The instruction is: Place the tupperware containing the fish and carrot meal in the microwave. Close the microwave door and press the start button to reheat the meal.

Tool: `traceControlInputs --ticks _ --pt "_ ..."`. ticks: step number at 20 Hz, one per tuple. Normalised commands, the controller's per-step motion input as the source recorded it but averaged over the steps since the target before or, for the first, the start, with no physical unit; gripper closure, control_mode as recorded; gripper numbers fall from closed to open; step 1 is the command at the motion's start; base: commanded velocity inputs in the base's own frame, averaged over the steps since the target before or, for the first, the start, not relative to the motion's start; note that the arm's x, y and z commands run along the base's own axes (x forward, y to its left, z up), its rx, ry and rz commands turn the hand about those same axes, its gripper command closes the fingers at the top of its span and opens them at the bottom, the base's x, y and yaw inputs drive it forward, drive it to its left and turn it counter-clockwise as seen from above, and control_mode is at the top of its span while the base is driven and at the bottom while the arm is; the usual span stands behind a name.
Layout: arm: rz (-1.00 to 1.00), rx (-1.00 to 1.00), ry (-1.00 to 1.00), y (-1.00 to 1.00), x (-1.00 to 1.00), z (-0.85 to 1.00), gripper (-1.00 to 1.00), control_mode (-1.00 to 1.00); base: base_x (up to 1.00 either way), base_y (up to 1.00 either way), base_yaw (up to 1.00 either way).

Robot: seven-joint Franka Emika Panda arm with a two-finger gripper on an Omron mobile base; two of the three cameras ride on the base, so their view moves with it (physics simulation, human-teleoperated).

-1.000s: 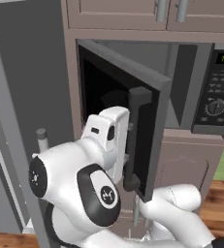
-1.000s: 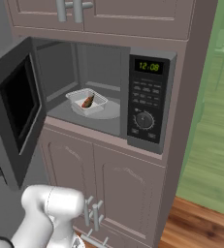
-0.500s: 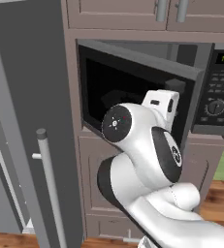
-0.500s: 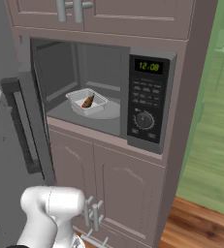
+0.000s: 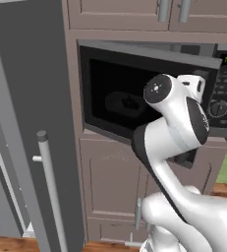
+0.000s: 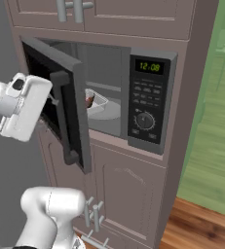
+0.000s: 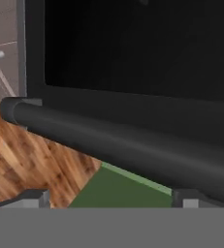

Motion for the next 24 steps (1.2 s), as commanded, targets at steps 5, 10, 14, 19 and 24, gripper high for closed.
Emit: traceControlInputs --ticks 5,10,14,19,24 --pt "-0.11 -0.08 0.09 -0.08 1.0 -0.27 -1.0 -1.0 0.0 0.0 0.0" --pt "-0.13 -0.1 0.06 -0.04 1.0 -0.4 -1.0 -1.0 0.0 0.0 0.0" --pt "-0.12 -0.08 0.02 -0.07 1.0 -0.4 -1.0 -1.0 0.0 0.0 0.0" --pt "-0.07 -0.03 0.0 -0.19 1.0 -0.18 -1.0 -1.0 0.0 0.0 0.0" --pt "0.05 0.01 -0.02 -0.5 0.91 0.0 -1.0 -1.0 0.0 0.0 0.0"
